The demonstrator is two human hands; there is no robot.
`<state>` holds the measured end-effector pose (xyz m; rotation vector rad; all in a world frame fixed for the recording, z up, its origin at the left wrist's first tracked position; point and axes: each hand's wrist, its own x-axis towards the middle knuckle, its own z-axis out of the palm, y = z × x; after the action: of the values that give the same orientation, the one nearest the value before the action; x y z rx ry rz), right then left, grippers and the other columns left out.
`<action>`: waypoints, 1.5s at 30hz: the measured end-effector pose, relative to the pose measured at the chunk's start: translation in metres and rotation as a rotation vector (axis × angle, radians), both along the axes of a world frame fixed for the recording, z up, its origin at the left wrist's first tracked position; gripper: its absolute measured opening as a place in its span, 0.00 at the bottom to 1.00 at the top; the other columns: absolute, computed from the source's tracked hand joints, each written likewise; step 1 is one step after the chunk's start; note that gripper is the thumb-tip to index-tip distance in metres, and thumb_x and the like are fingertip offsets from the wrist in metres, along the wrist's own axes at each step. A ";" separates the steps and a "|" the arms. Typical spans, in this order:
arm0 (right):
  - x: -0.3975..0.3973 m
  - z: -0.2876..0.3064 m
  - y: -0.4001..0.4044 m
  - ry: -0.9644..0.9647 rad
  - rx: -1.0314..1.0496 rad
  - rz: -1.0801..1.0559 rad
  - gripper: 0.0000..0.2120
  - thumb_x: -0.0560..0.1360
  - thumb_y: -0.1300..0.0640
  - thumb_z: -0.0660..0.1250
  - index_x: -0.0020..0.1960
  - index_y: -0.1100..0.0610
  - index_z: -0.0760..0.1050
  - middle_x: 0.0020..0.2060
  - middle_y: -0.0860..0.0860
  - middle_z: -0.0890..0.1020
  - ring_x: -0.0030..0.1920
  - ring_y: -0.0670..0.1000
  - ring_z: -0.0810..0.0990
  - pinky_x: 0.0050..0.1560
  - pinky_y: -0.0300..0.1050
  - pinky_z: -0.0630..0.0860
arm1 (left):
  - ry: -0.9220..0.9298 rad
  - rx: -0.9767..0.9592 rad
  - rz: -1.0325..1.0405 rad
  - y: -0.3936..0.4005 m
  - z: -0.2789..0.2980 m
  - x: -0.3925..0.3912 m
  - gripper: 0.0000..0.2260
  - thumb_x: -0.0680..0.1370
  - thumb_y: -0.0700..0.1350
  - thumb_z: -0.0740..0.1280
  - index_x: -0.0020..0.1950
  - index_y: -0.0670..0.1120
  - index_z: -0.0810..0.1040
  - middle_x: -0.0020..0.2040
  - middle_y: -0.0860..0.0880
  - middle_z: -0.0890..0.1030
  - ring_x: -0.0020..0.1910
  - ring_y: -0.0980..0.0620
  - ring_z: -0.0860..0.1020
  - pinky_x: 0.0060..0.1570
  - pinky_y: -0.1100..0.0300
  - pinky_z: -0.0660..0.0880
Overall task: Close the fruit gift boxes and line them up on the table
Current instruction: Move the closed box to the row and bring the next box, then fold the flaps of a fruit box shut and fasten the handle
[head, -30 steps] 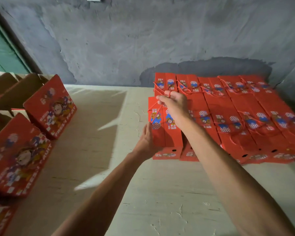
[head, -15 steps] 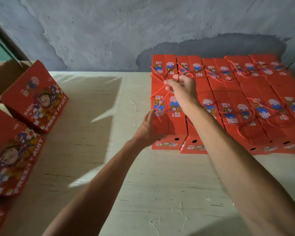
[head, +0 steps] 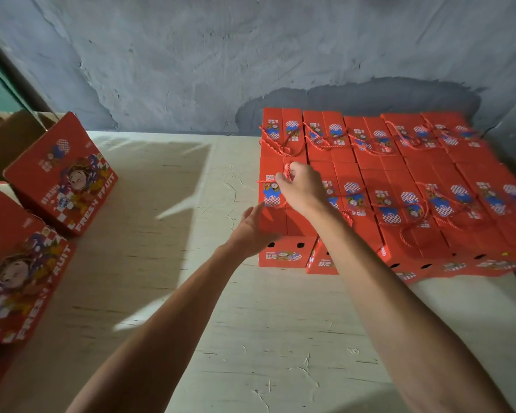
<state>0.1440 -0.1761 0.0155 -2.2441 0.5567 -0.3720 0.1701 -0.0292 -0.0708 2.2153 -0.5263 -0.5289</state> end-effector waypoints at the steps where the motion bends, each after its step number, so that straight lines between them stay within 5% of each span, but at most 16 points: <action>1: -0.004 0.001 0.003 0.026 -0.025 -0.002 0.17 0.80 0.50 0.66 0.37 0.57 0.67 0.29 0.48 0.70 0.27 0.47 0.66 0.27 0.43 0.60 | 0.012 -0.022 0.033 0.001 0.005 -0.002 0.40 0.75 0.48 0.75 0.82 0.50 0.59 0.75 0.45 0.67 0.70 0.44 0.72 0.60 0.59 0.71; 5: -0.029 0.006 0.020 0.138 -0.089 0.027 0.17 0.80 0.48 0.65 0.37 0.55 0.67 0.31 0.49 0.72 0.31 0.51 0.71 0.30 0.47 0.61 | -0.002 -0.153 0.124 0.012 0.032 -0.014 0.29 0.79 0.49 0.72 0.78 0.46 0.68 0.71 0.46 0.75 0.62 0.47 0.77 0.63 0.52 0.74; 8: -0.055 0.008 0.042 0.153 -0.093 0.100 0.15 0.80 0.47 0.66 0.60 0.56 0.79 0.53 0.54 0.84 0.53 0.57 0.83 0.48 0.49 0.77 | -0.002 -0.251 0.186 0.036 0.053 -0.031 0.24 0.79 0.49 0.72 0.73 0.44 0.73 0.69 0.46 0.77 0.60 0.48 0.79 0.56 0.56 0.76; 11: -0.082 0.012 0.073 0.070 -0.054 0.137 0.22 0.80 0.45 0.67 0.70 0.55 0.75 0.64 0.53 0.81 0.64 0.54 0.80 0.62 0.49 0.76 | -0.030 -0.341 0.212 0.071 0.065 -0.052 0.18 0.80 0.46 0.72 0.68 0.43 0.78 0.64 0.48 0.81 0.55 0.50 0.83 0.50 0.62 0.79; 14: -0.101 0.014 0.111 0.014 0.004 0.166 0.21 0.80 0.45 0.68 0.68 0.55 0.76 0.64 0.51 0.82 0.63 0.52 0.80 0.63 0.51 0.76 | -0.085 -0.367 0.246 0.113 0.074 -0.072 0.11 0.80 0.44 0.71 0.62 0.44 0.82 0.56 0.49 0.86 0.48 0.58 0.84 0.43 0.70 0.76; 21: -0.129 -0.002 0.211 -0.048 0.111 0.260 0.18 0.79 0.45 0.70 0.65 0.53 0.77 0.59 0.47 0.84 0.58 0.48 0.83 0.61 0.49 0.78 | -0.088 -0.403 0.369 0.228 0.066 -0.106 0.08 0.80 0.44 0.71 0.58 0.46 0.84 0.45 0.51 0.86 0.48 0.53 0.86 0.51 0.57 0.80; 31: -0.146 -0.024 0.323 -0.056 0.269 0.375 0.20 0.77 0.43 0.71 0.65 0.50 0.77 0.53 0.43 0.85 0.53 0.35 0.81 0.54 0.32 0.77 | -0.130 -0.380 0.537 0.346 0.063 -0.144 0.07 0.80 0.44 0.71 0.56 0.46 0.85 0.43 0.51 0.87 0.43 0.56 0.85 0.44 0.59 0.80; 36: -0.149 -0.024 0.347 -0.064 0.330 0.475 0.19 0.77 0.44 0.72 0.65 0.51 0.78 0.53 0.44 0.85 0.50 0.37 0.84 0.54 0.37 0.80 | -0.164 -0.402 0.632 0.368 0.063 -0.174 0.06 0.80 0.42 0.70 0.55 0.44 0.85 0.43 0.49 0.87 0.42 0.53 0.86 0.43 0.62 0.80; 41: -0.143 -0.019 0.376 -0.089 0.421 0.515 0.19 0.77 0.45 0.73 0.63 0.53 0.78 0.48 0.41 0.84 0.46 0.34 0.83 0.45 0.26 0.75 | -0.195 -0.370 0.692 0.392 0.069 -0.189 0.07 0.80 0.45 0.71 0.56 0.46 0.85 0.44 0.52 0.87 0.43 0.57 0.86 0.46 0.58 0.82; 45: -0.141 -0.015 0.404 -0.095 0.443 0.538 0.19 0.77 0.43 0.72 0.63 0.53 0.79 0.49 0.44 0.85 0.47 0.36 0.84 0.47 0.29 0.77 | -0.280 -0.310 0.710 0.419 0.079 -0.191 0.08 0.80 0.47 0.70 0.57 0.47 0.85 0.46 0.54 0.87 0.45 0.60 0.85 0.48 0.59 0.82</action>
<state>0.0027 0.2284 0.0005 -1.8390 -0.0311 -0.0659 -0.0213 0.3893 0.0079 2.0023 0.0630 0.2249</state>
